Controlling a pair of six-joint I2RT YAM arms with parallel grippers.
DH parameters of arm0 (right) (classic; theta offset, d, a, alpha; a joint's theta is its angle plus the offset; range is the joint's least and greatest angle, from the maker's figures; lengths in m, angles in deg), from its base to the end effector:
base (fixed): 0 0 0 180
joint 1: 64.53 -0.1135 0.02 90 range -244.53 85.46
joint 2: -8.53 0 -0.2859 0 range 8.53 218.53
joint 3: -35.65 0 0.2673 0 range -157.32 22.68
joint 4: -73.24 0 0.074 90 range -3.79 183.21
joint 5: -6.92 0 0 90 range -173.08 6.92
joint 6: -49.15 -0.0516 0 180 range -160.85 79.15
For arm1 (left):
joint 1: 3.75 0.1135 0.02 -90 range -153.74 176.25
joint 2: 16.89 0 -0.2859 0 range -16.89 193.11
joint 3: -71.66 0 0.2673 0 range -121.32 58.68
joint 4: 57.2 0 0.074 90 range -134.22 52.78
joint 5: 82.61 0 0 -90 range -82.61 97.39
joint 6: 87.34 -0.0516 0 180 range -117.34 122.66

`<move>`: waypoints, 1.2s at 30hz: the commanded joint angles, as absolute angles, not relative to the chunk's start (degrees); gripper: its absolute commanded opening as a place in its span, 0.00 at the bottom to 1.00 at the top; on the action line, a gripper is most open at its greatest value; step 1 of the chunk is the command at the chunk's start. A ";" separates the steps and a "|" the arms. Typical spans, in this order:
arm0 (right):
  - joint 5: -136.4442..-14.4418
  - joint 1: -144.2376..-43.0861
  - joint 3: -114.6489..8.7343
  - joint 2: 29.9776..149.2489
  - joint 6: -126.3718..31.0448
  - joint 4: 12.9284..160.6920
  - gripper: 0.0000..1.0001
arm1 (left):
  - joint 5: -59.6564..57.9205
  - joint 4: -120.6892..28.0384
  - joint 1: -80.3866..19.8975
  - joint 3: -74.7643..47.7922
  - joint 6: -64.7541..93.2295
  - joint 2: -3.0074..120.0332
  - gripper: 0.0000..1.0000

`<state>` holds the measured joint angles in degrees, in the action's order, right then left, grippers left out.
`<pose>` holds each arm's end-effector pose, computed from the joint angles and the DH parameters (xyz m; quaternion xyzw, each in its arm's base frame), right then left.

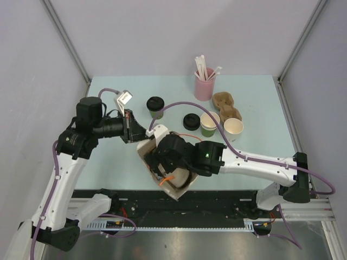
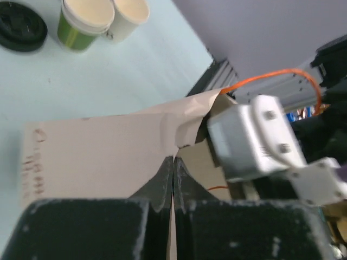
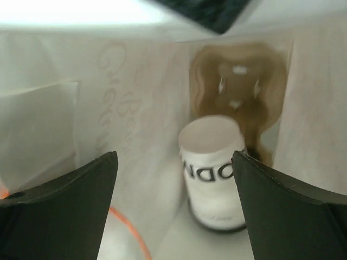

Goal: Pack the takeout coffee

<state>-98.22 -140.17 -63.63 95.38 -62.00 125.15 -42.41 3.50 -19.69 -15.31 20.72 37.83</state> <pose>0.1026 0.3463 0.3778 -0.3604 0.8228 0.2372 0.3700 0.1577 -0.0860 0.4384 0.2010 0.7832 -0.4816 0.3381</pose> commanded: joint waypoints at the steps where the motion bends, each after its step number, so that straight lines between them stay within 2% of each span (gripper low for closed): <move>1: -97.94 -142.14 -62.76 93.43 -64.93 130.07 0.91 | -42.88 3.15 -19.39 -11.20 20.77 37.60 0.00; 6: -97.50 -142.14 -61.96 95.80 -62.56 132.35 0.88 | -40.69 3.15 -19.21 -7.32 18.66 37.33 0.00; 11: -92.93 -141.79 -61.70 97.21 -65.81 137.19 0.83 | -39.28 3.15 -19.13 -8.02 14.97 37.60 0.01; 16: -92.58 -142.05 -62.14 98.97 -69.50 141.49 0.83 | -38.22 3.15 -19.13 -9.08 11.45 37.42 0.00; 24: -92.32 -140.39 -64.33 108.54 -64.93 140.27 0.93 | -35.67 3.15 -19.13 -8.55 6.27 36.98 0.01; 30: -91.17 -138.55 -64.51 110.83 -66.51 139.65 0.99 | -34.62 3.15 -19.21 -9.43 4.24 36.46 0.00; 36: -90.03 -137.40 -63.19 113.20 -68.62 138.43 1.00 | -34.79 3.15 -19.21 -9.61 3.89 36.37 0.00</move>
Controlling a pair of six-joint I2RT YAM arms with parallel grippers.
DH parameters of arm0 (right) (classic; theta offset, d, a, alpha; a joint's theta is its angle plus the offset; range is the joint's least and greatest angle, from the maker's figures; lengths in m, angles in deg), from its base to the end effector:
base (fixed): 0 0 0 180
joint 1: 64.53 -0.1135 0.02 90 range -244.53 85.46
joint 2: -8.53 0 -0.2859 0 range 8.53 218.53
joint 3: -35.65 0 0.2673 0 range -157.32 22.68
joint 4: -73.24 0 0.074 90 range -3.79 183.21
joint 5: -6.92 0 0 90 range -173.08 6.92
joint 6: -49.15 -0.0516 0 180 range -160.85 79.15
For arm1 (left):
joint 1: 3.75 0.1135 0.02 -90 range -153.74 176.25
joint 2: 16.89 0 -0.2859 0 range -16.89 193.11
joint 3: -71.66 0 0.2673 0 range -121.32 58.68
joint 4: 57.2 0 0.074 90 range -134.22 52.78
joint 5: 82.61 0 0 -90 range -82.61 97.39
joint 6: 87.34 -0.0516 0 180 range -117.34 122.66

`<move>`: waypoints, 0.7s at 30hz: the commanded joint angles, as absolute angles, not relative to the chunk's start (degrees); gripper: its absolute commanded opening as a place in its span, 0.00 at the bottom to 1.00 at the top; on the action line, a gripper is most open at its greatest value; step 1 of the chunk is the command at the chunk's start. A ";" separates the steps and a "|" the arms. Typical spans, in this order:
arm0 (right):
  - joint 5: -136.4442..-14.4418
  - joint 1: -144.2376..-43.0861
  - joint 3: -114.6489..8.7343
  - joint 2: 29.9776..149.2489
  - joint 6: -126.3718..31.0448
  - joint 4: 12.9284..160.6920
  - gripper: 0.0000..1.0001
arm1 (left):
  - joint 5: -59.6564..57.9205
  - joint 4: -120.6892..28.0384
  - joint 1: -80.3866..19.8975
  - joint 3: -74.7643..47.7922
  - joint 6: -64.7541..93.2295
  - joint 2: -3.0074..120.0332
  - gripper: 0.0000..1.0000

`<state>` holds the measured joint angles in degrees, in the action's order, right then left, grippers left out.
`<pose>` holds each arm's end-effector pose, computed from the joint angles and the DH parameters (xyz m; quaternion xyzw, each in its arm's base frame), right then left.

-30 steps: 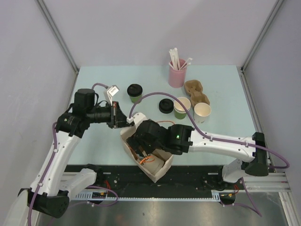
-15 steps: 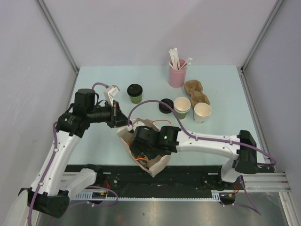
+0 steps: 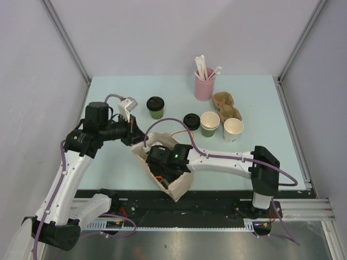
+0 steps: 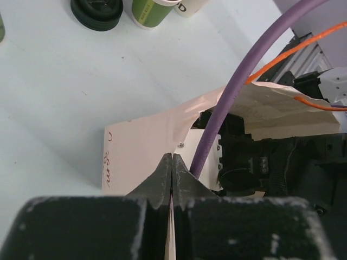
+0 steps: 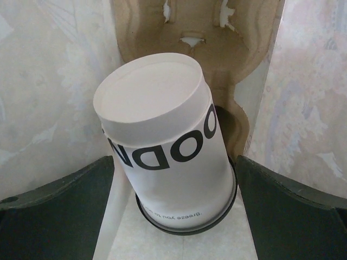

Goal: Pack the takeout coffee

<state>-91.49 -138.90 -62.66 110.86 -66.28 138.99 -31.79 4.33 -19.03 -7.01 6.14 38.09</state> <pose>0.1126 0.3744 0.2567 -0.3950 0.8990 0.0875 0.1680 0.1754 -0.0817 0.3851 0.2336 0.8266 -0.3646 0.3596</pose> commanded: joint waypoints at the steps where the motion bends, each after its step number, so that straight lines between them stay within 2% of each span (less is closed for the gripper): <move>1: -89.33 -137.14 -63.45 113.82 -68.62 137.73 1.00 | -34.97 3.15 -19.21 -9.61 3.80 36.54 0.00; 6: -88.27 -136.87 -63.90 118.30 -68.45 137.54 0.99 | -34.44 3.15 -19.21 -9.70 3.71 36.63 0.00; 10: -88.36 -137.22 -63.63 119.89 -66.69 137.46 0.91 | -34.36 3.06 -19.21 -9.26 3.89 36.54 0.01; 11: -88.01 -137.13 -63.72 119.98 -66.51 137.54 0.89 | -34.27 3.15 -19.21 -9.26 3.98 36.63 0.01; 12: -87.66 -137.13 -63.81 120.06 -66.25 137.72 0.81 | -34.09 3.15 -19.21 -9.17 3.89 36.55 0.01; 14: -88.00 -137.13 -64.33 119.37 -66.16 138.24 0.73 | -33.57 3.15 -19.21 -9.34 3.54 36.63 0.00; 15: -88.61 -137.13 -64.68 118.23 -66.16 138.59 0.64 | -33.48 3.15 -19.13 -9.52 3.28 36.55 0.00; 21: -91.42 -137.57 -67.67 112.43 -66.78 139.48 0.51 | -31.81 3.15 -19.21 -10.13 1.35 36.89 0.00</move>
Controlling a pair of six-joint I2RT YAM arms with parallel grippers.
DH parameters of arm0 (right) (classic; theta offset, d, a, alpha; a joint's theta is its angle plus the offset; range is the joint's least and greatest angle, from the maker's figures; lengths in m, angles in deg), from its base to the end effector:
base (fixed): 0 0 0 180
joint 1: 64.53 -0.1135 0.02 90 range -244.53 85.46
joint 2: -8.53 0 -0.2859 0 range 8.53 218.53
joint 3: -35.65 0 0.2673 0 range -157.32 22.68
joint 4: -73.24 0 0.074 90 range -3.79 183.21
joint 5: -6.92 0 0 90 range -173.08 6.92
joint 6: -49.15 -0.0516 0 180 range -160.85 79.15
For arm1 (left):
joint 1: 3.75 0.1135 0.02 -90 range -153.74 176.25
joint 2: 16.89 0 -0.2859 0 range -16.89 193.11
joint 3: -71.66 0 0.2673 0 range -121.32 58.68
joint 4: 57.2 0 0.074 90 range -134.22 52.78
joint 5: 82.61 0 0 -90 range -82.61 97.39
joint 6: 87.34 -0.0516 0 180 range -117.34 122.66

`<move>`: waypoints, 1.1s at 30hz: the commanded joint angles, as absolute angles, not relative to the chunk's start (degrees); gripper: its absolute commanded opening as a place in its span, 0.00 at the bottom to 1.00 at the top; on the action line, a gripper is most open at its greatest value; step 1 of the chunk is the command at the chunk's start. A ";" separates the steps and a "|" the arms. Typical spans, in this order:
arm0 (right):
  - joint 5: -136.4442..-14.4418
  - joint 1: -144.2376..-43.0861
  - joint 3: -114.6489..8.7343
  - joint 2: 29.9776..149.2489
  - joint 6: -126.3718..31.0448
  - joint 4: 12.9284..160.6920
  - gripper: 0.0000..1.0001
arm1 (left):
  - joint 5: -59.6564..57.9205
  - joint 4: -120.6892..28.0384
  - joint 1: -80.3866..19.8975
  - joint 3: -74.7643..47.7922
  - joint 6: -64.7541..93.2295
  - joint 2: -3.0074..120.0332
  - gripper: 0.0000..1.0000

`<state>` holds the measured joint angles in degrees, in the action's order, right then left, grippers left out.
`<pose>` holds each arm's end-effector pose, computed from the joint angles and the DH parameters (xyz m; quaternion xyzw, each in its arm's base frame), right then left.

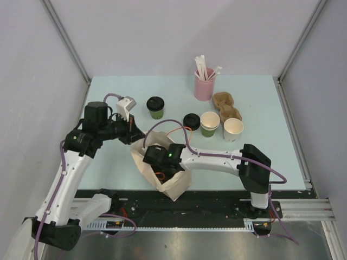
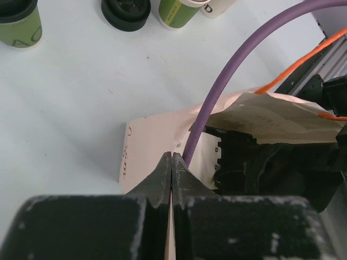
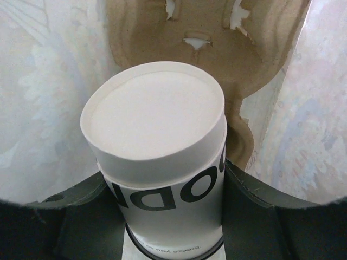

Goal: Pack the takeout coffee

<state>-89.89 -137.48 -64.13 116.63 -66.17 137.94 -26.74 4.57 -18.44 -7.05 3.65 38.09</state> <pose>0.1260 0.3901 0.2268 -0.3906 0.9068 0.0730 0.1408 0.1789 -0.0768 0.3833 0.2301 0.8379 -0.3185 0.3789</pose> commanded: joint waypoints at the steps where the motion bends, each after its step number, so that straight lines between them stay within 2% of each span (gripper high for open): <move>1: -91.96 -137.75 -69.07 110.68 -66.78 139.22 0.51 | -31.72 3.15 -19.21 -10.31 0.56 36.90 0.00; 11: -99.51 -138.54 -70.22 100.48 -65.63 128.33 0.48 | -30.93 4.03 -19.92 -12.07 -1.56 36.46 0.01; 19: -100.75 -137.22 -72.68 95.90 -65.81 125.59 0.47 | -29.26 4.47 -20.00 -11.98 -1.30 35.84 0.00; 30: -101.90 -132.31 -70.93 88.96 -74.49 121.11 0.44 | -27.06 4.47 -20.00 -13.03 -3.14 36.63 0.00; 31: -101.54 -131.69 -70.40 88.08 -75.73 119.45 0.44 | -26.80 4.47 -19.92 -13.56 -3.40 36.89 0.02; 32: -101.45 -130.99 -70.23 87.55 -77.39 118.48 0.43 | -26.71 4.38 -20.00 -13.82 -3.75 37.07 0.10; 33: -101.45 -129.59 -70.05 87.20 -80.80 117.77 0.43 | -26.62 4.38 -19.92 -14.17 -4.28 37.25 0.14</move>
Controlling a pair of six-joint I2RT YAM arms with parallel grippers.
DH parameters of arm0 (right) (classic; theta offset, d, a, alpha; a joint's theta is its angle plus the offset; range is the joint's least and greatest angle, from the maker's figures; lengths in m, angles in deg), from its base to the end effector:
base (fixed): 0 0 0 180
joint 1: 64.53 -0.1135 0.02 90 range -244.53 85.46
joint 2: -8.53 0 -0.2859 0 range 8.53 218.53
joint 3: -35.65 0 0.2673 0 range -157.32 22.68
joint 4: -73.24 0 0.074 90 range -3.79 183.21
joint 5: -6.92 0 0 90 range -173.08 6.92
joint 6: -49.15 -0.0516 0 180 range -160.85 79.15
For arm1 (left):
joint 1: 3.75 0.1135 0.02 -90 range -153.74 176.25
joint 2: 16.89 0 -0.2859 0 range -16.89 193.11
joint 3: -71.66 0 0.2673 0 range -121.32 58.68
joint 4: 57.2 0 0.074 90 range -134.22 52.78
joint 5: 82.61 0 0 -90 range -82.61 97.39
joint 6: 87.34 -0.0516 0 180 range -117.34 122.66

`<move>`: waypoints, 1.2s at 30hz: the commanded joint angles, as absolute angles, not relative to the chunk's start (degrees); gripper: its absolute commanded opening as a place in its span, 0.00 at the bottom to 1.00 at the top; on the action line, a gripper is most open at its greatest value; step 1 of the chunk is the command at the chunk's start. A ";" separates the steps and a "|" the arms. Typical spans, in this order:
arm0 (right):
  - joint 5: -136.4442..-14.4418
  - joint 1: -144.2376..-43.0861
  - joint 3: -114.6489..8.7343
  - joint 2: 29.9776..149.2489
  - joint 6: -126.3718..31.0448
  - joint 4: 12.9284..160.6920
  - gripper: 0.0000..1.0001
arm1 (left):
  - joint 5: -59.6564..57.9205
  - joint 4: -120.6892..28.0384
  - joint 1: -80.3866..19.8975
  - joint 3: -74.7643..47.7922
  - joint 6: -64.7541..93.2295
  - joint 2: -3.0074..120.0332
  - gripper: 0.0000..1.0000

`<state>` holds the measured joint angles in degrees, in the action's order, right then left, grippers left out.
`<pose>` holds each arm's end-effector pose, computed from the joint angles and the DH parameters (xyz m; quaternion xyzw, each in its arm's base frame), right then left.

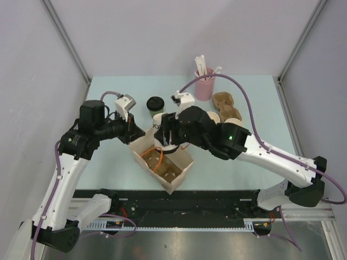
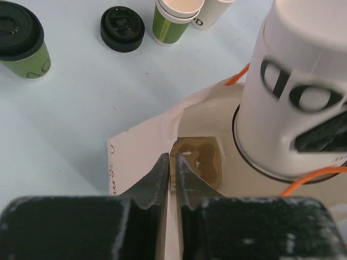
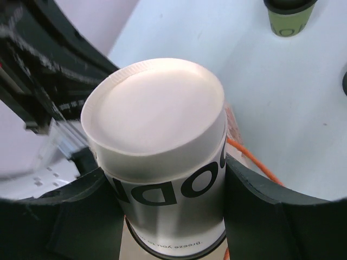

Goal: Pack the takeout coffee

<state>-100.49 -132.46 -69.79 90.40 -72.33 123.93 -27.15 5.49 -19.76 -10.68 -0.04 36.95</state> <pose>0.1399 0.3040 0.4472 -0.1888 0.8257 0.3097 0.4319 0.1674 -0.0785 0.4064 0.2743 0.8101 -0.3124 0.4135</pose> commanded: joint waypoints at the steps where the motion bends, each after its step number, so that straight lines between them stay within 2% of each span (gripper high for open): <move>1: -101.28 -128.88 -69.70 86.59 -83.10 116.20 0.43 | -26.45 4.38 -20.00 -14.96 -4.72 37.51 0.18; 2: -100.67 -128.00 -69.52 86.32 -84.86 115.32 0.43 | -26.18 4.38 -20.00 -15.40 -4.99 37.69 0.29; 4: -98.30 -126.06 -69.08 85.97 -89.26 111.99 0.44 | -25.92 4.38 -20.00 -16.81 -6.48 37.95 0.41; 5: -97.85 -125.45 -68.12 85.70 -91.19 111.18 0.44 | -25.92 4.38 -20.00 -17.34 -7.09 38.04 0.53; 8: -96.18 -123.07 -65.40 84.04 -100.15 108.72 0.43 | -26.01 4.38 -20.00 -19.45 -9.64 38.39 0.66; 11: -94.34 -121.67 -64.07 83.33 -105.00 106.00 0.42 | -26.79 4.38 -20.00 -20.68 -11.40 38.30 0.72; 16: -93.45 -119.82 -61.61 82.45 -114.48 102.31 0.41 | -27.59 4.29 -20.00 -23.31 -13.68 38.13 0.75; 21: -94.59 -118.33 -61.26 82.98 -121.69 95.02 0.42 | -24.43 4.56 -20.00 -29.28 -10.54 38.83 0.72; 25: -100.20 -118.15 -61.35 82.54 -121.10 84.15 0.42 | -24.07 4.73 -19.04 -38.58 2.01 40.84 0.72; 29: -102.51 -118.15 -61.26 82.71 -116.01 74.20 0.42 | -35.01 4.64 -17.46 -43.44 23.51 42.96 0.68; 33: -97.17 -117.88 -61.17 84.38 -113.27 60.86 0.40 | -36.11 4.03 -17.02 -45.64 26.47 43.13 0.67; 36: -93.04 -118.15 -61.17 86.48 -113.71 53.55 0.40 | -35.76 2.37 -15.96 -47.66 30.60 43.75 0.72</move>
